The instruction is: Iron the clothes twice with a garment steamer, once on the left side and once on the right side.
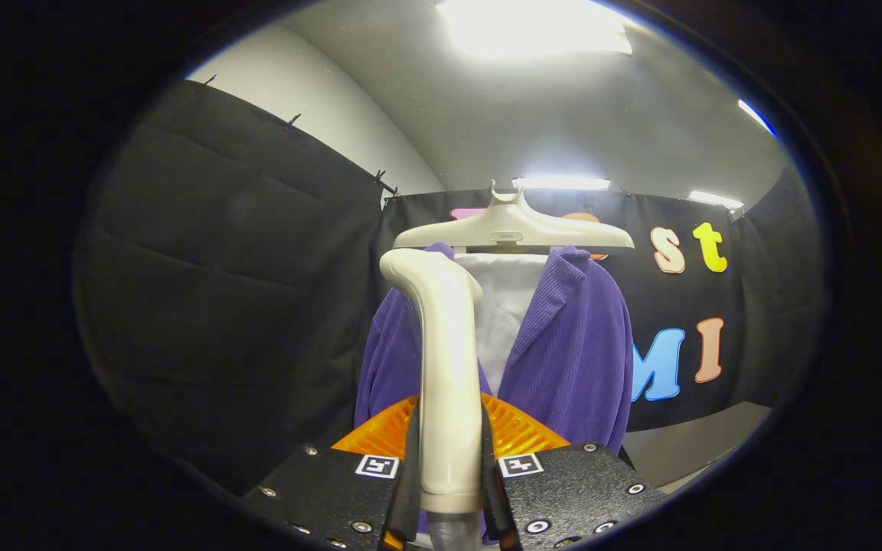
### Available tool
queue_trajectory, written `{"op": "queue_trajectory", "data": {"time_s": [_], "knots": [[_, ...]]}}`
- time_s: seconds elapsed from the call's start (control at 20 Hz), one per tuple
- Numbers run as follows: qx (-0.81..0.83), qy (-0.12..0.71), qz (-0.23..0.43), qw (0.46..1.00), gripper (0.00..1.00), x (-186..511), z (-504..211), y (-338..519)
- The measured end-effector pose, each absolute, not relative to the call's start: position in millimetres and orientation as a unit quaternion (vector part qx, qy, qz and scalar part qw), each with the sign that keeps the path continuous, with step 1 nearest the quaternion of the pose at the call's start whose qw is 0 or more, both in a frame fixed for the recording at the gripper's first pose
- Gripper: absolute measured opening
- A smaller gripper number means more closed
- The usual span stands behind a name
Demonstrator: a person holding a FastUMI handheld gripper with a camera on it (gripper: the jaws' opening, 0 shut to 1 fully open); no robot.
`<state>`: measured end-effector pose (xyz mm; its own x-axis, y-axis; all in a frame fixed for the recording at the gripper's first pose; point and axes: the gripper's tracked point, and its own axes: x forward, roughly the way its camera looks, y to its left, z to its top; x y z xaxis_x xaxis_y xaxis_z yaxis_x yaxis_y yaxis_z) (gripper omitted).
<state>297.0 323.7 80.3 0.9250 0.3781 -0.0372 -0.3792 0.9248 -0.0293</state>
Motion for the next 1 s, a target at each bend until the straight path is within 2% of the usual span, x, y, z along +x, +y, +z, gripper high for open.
{"op": "queue_trajectory", "data": {"time_s": [0.25, 1.0], "knots": [[-0.025, 0.063, 0.193, 0.979, 0.33, 311.4, 37.1, 328.3], [-0.059, 0.136, 0.207, 0.967, 0.33, 256.8, -62.6, 324.8]]}}
